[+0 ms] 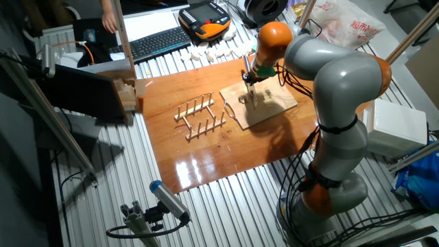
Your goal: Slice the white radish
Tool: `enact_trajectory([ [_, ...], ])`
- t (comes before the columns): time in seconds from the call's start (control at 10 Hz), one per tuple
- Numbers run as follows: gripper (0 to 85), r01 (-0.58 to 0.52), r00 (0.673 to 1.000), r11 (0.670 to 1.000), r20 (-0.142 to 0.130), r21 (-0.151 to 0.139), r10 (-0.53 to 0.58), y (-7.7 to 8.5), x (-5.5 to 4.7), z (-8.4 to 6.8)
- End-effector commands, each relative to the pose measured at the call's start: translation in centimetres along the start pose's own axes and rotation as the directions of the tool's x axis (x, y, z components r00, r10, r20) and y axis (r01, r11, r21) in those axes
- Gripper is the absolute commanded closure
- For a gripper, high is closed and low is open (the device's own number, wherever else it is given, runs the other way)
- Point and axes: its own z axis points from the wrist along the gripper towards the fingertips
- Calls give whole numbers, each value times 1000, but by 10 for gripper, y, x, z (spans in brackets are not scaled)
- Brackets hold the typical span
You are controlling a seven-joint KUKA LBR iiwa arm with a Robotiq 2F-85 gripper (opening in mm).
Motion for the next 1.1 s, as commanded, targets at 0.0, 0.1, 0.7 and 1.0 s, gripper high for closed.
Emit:
enact_trajectory([
  [0.0,850,1,1000,1000,0,0,-1,0,0,0],
  [0.1,850,2,1000,1000,-1,-6,-2,1,0,0],
  [0.7,850,-12,1000,1000,21,-19,12,6,3,11],
  [1.0,850,-11,1000,1000,-7,-20,11,7,3,-3],
])
